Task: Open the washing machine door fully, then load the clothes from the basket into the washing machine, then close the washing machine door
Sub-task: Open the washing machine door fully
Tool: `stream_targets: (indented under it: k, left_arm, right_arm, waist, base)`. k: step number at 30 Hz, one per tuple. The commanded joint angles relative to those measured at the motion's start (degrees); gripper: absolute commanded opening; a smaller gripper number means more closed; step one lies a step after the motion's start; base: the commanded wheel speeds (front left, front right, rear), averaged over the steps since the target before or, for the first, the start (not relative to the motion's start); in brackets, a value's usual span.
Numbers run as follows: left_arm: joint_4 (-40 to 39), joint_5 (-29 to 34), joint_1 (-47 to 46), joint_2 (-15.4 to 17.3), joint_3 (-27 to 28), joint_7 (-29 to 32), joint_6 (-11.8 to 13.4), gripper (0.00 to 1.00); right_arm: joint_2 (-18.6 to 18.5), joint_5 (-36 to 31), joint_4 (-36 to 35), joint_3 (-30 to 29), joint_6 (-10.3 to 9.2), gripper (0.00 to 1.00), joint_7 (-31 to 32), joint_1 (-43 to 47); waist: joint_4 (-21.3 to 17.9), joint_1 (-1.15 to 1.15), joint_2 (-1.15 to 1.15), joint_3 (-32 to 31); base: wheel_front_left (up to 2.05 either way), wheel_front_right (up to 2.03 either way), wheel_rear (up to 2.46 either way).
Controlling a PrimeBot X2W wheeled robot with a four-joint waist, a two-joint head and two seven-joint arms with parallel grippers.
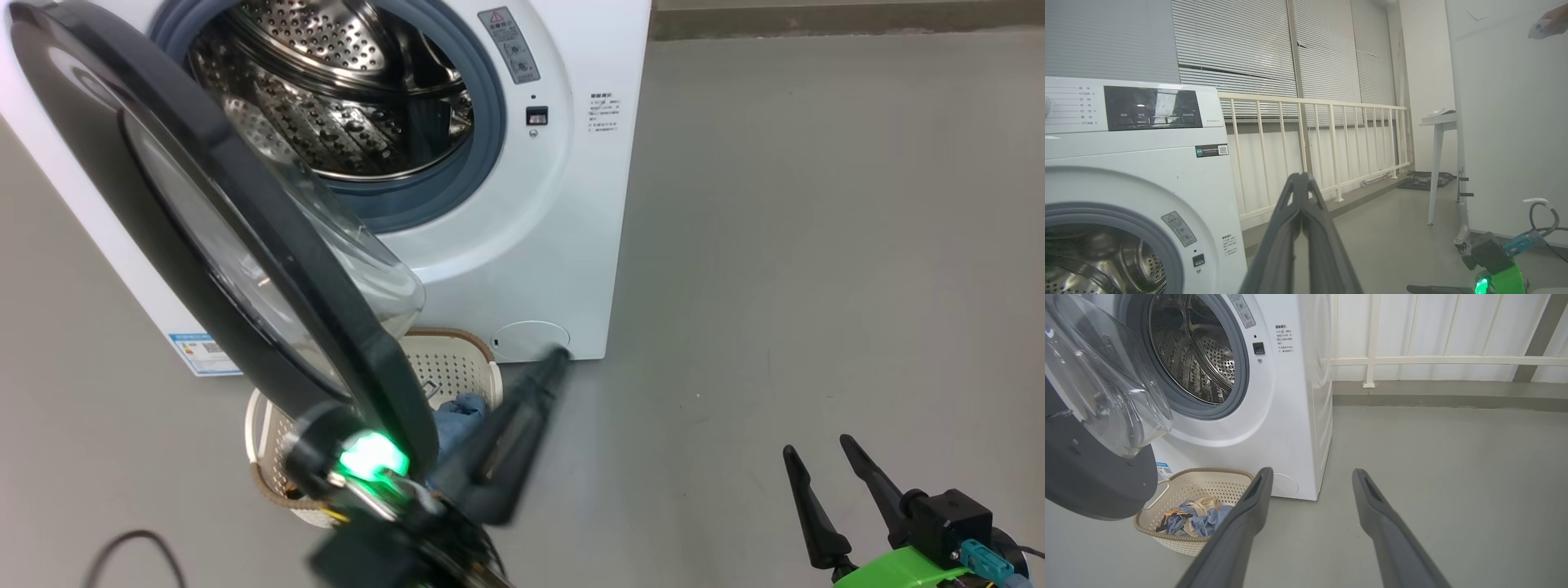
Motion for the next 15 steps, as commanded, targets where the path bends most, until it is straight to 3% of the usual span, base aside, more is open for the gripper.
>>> stream_targets:
  k: [1,8,15]
  left_arm:
    - [-0.24,-0.22,-2.09,0.78,-0.61,-0.29,-0.14,0.00]
    - [5.51,-2.31,-0.58,0.73,-9.85,-0.29,-0.14,0.00]
    - [12.28,-2.52,0.87,0.04,-8.93,-0.29,-0.14,0.00]
  right_arm:
    - [-0.88,0.43,-0.97,1.61,0.36,1.00,-0.69,-0.46]
    - [-1.41,0.88,-0.47,2.03,0.36,1.00,-0.69,-0.58]
    - [-1.37,1.01,-0.20,2.20,0.36,1.00,-0.69,-1.11]
  waist:
    - [-0.14,0.00,0.00,0.14]
    - [-0.39,0.00,0.00,0.86]
    - [-0.38,0.00,0.00,1.87]
  base:
    - [0.00,0.00,0.00]
    - [0.00,0.00,0.00]
    - [0.00,0.00,0.00]
